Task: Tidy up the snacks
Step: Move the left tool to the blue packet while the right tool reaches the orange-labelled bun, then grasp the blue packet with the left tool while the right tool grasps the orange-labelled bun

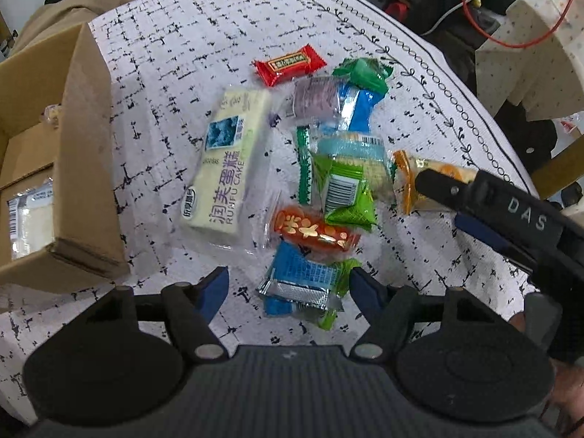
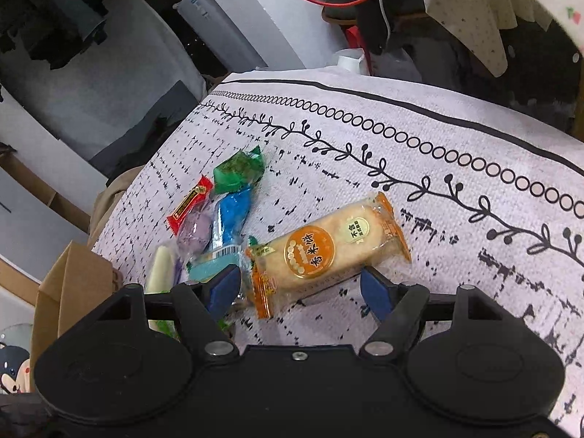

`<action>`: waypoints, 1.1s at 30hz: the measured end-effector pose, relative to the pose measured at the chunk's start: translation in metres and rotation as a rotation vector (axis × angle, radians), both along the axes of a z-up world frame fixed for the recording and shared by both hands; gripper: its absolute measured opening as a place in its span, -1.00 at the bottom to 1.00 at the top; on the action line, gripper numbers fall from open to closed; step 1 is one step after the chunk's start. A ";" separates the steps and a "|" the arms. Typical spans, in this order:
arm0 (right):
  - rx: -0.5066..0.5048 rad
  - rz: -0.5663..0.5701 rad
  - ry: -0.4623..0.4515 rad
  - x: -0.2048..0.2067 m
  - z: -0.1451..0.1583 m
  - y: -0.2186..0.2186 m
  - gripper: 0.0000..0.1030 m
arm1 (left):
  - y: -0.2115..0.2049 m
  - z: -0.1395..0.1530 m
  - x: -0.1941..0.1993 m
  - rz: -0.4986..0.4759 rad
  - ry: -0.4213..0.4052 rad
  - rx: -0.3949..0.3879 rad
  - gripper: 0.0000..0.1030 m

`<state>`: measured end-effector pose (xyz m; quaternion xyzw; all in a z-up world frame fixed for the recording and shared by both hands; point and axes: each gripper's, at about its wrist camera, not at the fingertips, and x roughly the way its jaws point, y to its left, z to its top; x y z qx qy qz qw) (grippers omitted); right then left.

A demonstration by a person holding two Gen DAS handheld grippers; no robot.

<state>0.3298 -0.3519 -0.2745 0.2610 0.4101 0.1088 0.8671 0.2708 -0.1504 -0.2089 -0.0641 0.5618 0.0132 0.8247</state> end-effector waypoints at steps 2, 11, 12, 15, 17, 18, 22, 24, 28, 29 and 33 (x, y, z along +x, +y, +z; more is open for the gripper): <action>0.004 -0.004 -0.006 0.003 -0.001 0.000 0.40 | 0.000 -0.002 0.001 0.002 0.008 -0.001 0.35; 0.011 -0.069 -0.015 0.017 -0.003 -0.002 0.40 | 0.001 -0.008 0.006 0.015 0.042 -0.075 -0.02; 0.008 -0.076 -0.014 0.018 -0.004 -0.001 0.40 | 0.001 -0.009 0.006 0.015 0.045 -0.081 -0.05; -0.022 -0.092 -0.017 0.022 -0.003 0.003 0.40 | 0.001 -0.009 0.005 0.012 0.049 -0.089 -0.15; -0.058 -0.094 -0.024 0.023 -0.003 0.007 0.40 | 0.003 -0.008 0.004 0.016 0.049 -0.090 -0.17; -0.073 -0.093 -0.024 0.024 -0.003 0.009 0.38 | 0.003 -0.007 0.004 0.017 0.046 -0.089 -0.18; -0.121 -0.099 -0.015 0.022 -0.002 0.010 0.08 | 0.005 0.001 0.003 0.022 0.021 -0.084 -0.21; -0.138 -0.088 -0.004 0.019 -0.001 0.010 0.02 | 0.007 0.007 0.003 0.026 0.006 -0.081 -0.21; -0.158 -0.073 0.021 0.009 0.002 0.012 -0.10 | 0.011 0.019 0.003 0.034 -0.020 -0.080 -0.22; -0.163 -0.065 0.025 0.005 0.003 0.013 -0.11 | 0.013 0.021 0.002 0.035 -0.027 -0.078 -0.22; -0.151 -0.026 0.029 -0.006 0.010 0.020 -0.15 | 0.020 0.033 0.000 0.047 -0.050 -0.066 -0.22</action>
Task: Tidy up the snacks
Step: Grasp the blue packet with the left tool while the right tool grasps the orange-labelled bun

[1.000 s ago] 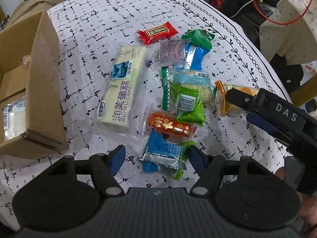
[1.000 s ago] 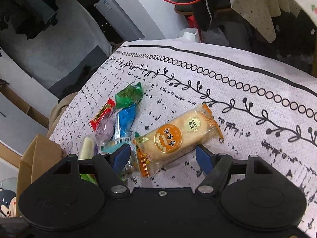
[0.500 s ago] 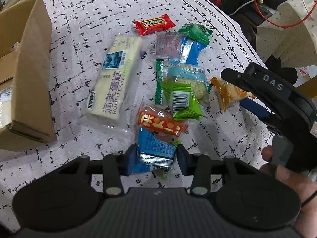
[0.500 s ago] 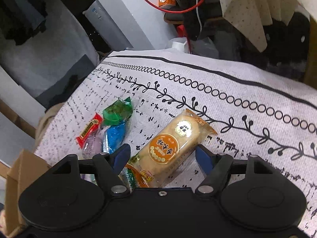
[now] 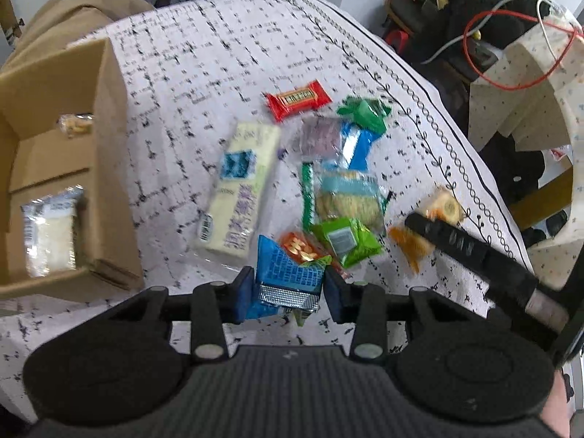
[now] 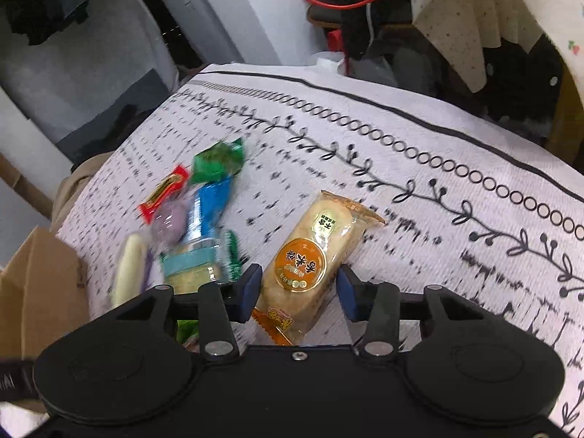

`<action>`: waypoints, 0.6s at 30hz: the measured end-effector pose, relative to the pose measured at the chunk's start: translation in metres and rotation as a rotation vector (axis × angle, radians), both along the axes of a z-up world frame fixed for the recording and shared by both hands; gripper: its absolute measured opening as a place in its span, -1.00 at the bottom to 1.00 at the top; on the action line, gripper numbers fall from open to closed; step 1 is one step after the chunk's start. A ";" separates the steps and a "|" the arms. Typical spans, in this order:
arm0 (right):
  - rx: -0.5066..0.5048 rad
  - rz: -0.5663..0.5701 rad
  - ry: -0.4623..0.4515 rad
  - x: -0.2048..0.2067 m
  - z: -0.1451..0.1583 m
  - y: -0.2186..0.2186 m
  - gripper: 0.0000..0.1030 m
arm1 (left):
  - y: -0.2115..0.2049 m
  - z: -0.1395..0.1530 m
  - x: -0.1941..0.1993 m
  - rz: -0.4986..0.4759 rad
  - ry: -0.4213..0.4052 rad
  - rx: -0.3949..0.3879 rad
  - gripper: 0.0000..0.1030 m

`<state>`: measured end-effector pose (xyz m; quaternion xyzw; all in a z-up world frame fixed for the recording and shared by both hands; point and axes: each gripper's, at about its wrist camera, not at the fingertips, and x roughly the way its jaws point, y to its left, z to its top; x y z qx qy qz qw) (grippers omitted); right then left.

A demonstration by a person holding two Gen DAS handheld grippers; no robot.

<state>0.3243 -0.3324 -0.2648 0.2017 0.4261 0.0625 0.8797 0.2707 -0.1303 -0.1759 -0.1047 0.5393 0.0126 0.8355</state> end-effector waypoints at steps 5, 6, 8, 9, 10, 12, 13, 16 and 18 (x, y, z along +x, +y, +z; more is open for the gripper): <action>0.032 0.032 -0.033 -0.008 0.015 0.006 -0.16 | 0.012 0.022 -0.006 0.002 -0.038 0.041 -0.22; 0.035 0.038 -0.039 -0.008 0.018 0.007 -0.16 | 0.014 0.027 -0.007 0.004 -0.045 0.049 -0.22; 0.046 0.049 -0.048 -0.009 0.023 0.010 -0.16 | 0.021 0.036 -0.009 0.015 -0.057 0.059 -0.22; 0.052 0.054 -0.053 -0.010 0.026 0.011 -0.16 | 0.024 0.041 -0.011 0.023 -0.065 0.062 -0.22; 0.054 0.062 -0.062 -0.010 0.029 0.014 -0.16 | 0.027 0.047 -0.012 0.031 -0.076 0.065 -0.22; 0.053 0.081 -0.089 -0.012 0.037 0.022 -0.16 | 0.033 0.057 -0.016 0.044 -0.096 0.072 -0.22; 0.060 0.092 -0.100 -0.012 0.041 0.027 -0.16 | 0.037 0.062 -0.018 0.052 -0.105 0.076 -0.22; 0.076 0.131 -0.131 -0.013 0.050 0.041 -0.16 | 0.048 0.074 -0.023 0.078 -0.128 0.089 -0.22; 0.072 0.159 -0.152 -0.014 0.056 0.053 -0.16 | 0.057 0.080 -0.026 0.097 -0.133 0.097 -0.22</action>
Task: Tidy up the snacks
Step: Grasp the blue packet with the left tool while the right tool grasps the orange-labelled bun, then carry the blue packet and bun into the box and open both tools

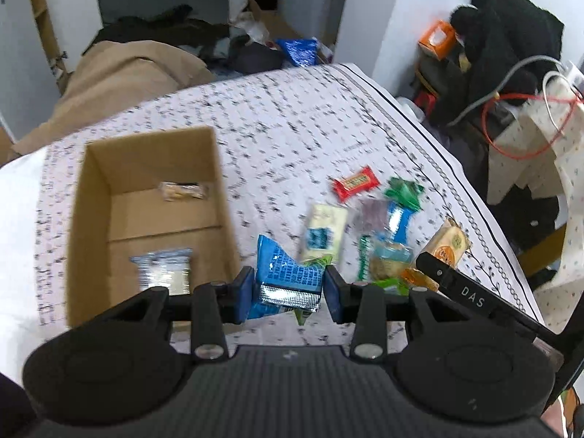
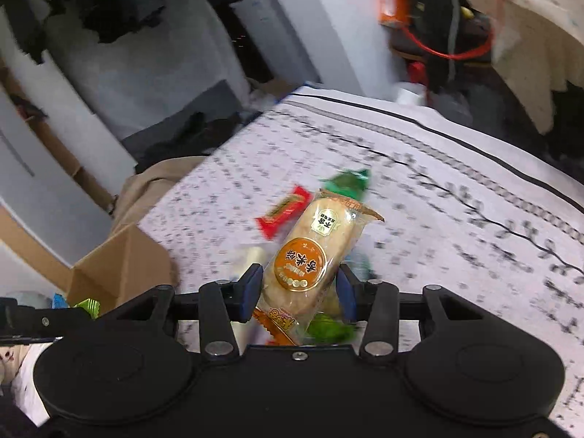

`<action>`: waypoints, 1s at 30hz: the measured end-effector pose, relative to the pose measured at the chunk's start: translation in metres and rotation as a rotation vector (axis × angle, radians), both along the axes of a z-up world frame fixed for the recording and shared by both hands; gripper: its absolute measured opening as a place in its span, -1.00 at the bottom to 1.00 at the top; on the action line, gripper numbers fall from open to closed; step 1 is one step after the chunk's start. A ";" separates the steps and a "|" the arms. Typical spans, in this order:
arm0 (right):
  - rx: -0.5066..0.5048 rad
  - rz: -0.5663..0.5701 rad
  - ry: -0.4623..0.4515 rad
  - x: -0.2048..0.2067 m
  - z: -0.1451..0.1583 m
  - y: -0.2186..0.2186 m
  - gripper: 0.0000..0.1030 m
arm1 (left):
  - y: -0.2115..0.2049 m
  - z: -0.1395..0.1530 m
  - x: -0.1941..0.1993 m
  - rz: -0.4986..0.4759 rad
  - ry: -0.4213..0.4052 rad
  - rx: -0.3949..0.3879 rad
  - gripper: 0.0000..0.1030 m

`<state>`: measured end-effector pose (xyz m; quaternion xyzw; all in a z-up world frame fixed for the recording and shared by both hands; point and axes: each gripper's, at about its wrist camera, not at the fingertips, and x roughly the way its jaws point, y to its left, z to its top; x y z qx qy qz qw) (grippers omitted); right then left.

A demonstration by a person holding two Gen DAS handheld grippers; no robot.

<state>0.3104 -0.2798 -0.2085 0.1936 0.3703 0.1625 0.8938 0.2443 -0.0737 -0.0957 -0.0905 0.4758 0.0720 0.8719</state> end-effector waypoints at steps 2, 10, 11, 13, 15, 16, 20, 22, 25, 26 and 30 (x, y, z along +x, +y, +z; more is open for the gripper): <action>0.014 0.029 -0.010 -0.001 0.005 0.009 -0.16 | 0.009 0.005 -0.004 0.021 -0.004 0.008 -0.22; 0.055 0.112 -0.075 -0.009 0.027 0.041 -0.17 | 0.045 0.020 -0.011 0.097 -0.027 0.041 -0.22; 0.058 0.118 -0.082 -0.009 0.030 0.044 -0.17 | 0.049 0.020 -0.011 0.106 -0.028 0.041 -0.22; 0.066 0.133 -0.101 -0.011 0.033 0.049 -0.17 | 0.055 0.022 -0.013 0.120 -0.032 0.042 -0.22; 0.073 0.139 -0.109 -0.010 0.034 0.054 -0.17 | 0.060 0.024 -0.014 0.131 -0.037 0.049 -0.22; 0.075 0.142 -0.109 -0.009 0.034 0.056 -0.17 | 0.063 0.024 -0.014 0.136 -0.039 0.052 -0.22; 0.088 0.170 -0.126 -0.008 0.035 0.066 -0.17 | 0.075 0.023 -0.011 0.167 -0.040 0.047 -0.22; 0.096 0.187 -0.132 -0.007 0.035 0.073 -0.17 | 0.083 0.023 -0.008 0.182 -0.040 0.042 -0.22; 0.112 0.223 -0.146 -0.009 0.034 0.085 -0.17 | 0.094 0.022 -0.003 0.204 -0.045 0.041 -0.22; 0.113 0.238 -0.151 -0.010 0.034 0.090 -0.17 | 0.099 0.022 -0.001 0.213 -0.044 0.037 -0.22; 0.111 0.296 -0.170 -0.011 0.032 0.108 -0.17 | 0.118 0.020 0.008 0.248 -0.042 0.005 -0.22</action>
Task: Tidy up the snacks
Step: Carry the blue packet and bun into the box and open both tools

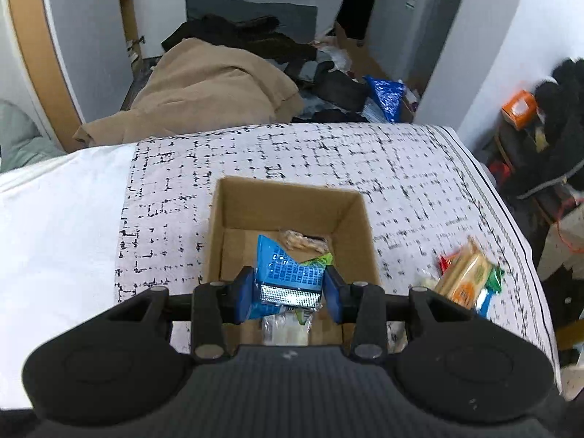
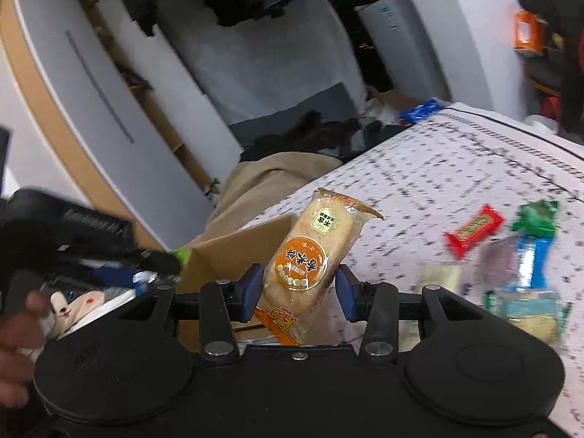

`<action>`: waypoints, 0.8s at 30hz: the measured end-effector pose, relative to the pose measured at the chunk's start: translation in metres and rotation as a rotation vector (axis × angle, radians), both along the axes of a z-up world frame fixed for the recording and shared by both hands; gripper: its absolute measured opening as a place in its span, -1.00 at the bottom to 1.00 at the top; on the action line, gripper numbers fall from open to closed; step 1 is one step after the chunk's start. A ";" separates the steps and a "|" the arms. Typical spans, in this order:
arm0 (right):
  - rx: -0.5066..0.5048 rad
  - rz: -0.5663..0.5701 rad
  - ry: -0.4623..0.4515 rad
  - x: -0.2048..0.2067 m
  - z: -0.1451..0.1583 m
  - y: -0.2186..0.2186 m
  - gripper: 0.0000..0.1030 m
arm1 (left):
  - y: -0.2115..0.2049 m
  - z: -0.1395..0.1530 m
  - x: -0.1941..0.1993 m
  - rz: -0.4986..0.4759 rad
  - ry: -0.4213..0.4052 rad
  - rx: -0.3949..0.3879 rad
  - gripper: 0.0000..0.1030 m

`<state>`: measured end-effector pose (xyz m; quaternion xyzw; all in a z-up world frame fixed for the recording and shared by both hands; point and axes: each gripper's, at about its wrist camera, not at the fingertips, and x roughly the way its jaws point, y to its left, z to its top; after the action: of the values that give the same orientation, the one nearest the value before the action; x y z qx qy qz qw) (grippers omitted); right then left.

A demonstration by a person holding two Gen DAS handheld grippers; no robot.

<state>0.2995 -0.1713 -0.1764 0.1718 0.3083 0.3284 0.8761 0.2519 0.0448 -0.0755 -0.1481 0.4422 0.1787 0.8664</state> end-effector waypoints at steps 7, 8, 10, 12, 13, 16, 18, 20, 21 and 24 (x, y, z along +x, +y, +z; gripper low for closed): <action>0.007 0.049 -0.007 0.004 0.000 0.029 -0.17 | 0.023 -0.008 0.026 0.019 0.007 -0.017 -0.22; 0.005 0.053 -0.004 0.006 -0.001 0.033 -0.17 | 0.024 -0.009 0.029 0.020 0.007 -0.019 -0.22; -0.001 0.062 -0.002 0.009 -0.002 0.040 -0.17 | 0.028 -0.011 0.036 0.021 0.012 -0.021 -0.22; -0.005 0.072 0.000 0.012 -0.003 0.047 -0.17 | 0.032 -0.013 0.041 0.025 0.017 -0.026 -0.21; -0.009 0.077 0.000 0.014 -0.004 0.051 -0.17 | 0.034 -0.015 0.043 0.031 0.020 -0.028 -0.21; -0.012 0.093 -0.003 0.016 -0.004 0.060 -0.17 | 0.039 -0.018 0.044 0.043 0.021 -0.024 -0.15; -0.010 0.100 0.001 0.018 -0.005 0.065 -0.13 | 0.042 -0.020 0.046 0.047 0.031 -0.029 -0.06; -0.011 0.103 0.000 0.017 -0.007 0.067 -0.06 | 0.045 -0.022 0.047 0.046 0.048 -0.043 0.21; -0.010 0.114 -0.007 0.015 -0.007 0.066 0.12 | 0.045 -0.022 0.047 0.045 0.050 -0.048 0.27; -0.022 0.128 -0.036 0.009 -0.006 0.060 0.34 | 0.044 -0.021 0.044 0.041 0.047 -0.050 0.48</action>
<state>0.3081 -0.1111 -0.1821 0.1363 0.3065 0.3831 0.8606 0.2955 0.0887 -0.0968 -0.1747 0.4635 0.1888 0.8480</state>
